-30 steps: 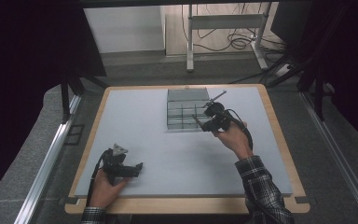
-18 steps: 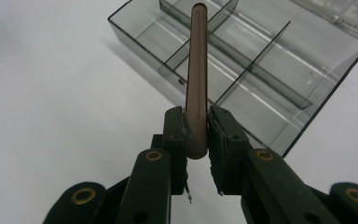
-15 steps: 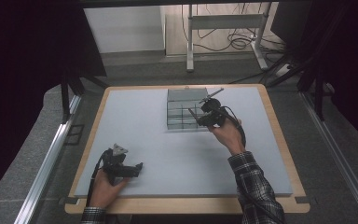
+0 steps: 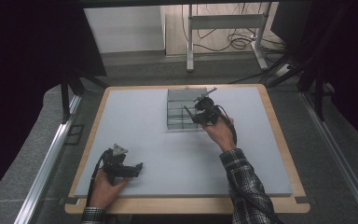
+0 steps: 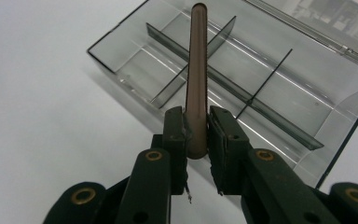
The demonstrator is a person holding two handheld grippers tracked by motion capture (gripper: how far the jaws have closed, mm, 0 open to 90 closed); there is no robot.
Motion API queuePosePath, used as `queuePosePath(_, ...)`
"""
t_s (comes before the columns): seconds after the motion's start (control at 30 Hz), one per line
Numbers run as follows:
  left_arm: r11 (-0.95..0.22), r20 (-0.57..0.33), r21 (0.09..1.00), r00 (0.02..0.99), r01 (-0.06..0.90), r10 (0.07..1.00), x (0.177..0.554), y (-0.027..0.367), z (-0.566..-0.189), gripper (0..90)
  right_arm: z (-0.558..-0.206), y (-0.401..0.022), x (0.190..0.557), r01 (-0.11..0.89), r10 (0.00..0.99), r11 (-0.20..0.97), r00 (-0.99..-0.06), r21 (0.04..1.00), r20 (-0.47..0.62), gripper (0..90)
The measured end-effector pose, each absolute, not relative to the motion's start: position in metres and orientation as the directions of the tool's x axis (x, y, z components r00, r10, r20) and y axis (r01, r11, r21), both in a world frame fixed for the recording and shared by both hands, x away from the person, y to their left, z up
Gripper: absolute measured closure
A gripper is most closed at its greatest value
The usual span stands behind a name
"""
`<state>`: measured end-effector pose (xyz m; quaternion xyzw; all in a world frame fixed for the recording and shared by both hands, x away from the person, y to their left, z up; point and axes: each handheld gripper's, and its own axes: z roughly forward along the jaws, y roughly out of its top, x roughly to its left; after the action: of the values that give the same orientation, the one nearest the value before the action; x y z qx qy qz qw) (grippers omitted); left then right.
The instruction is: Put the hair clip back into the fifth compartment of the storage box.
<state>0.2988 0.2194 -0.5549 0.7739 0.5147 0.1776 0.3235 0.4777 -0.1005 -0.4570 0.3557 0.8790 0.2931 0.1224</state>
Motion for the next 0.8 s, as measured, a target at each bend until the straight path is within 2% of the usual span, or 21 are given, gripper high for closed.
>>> queuePosePath(0.8,-0.26,-0.059,0.684,0.407,0.681,0.912,0.299,0.219,-0.555,0.0,-0.491,-0.085,0.502,0.573,0.718,0.581,-0.696,0.578,-0.031,76.1)
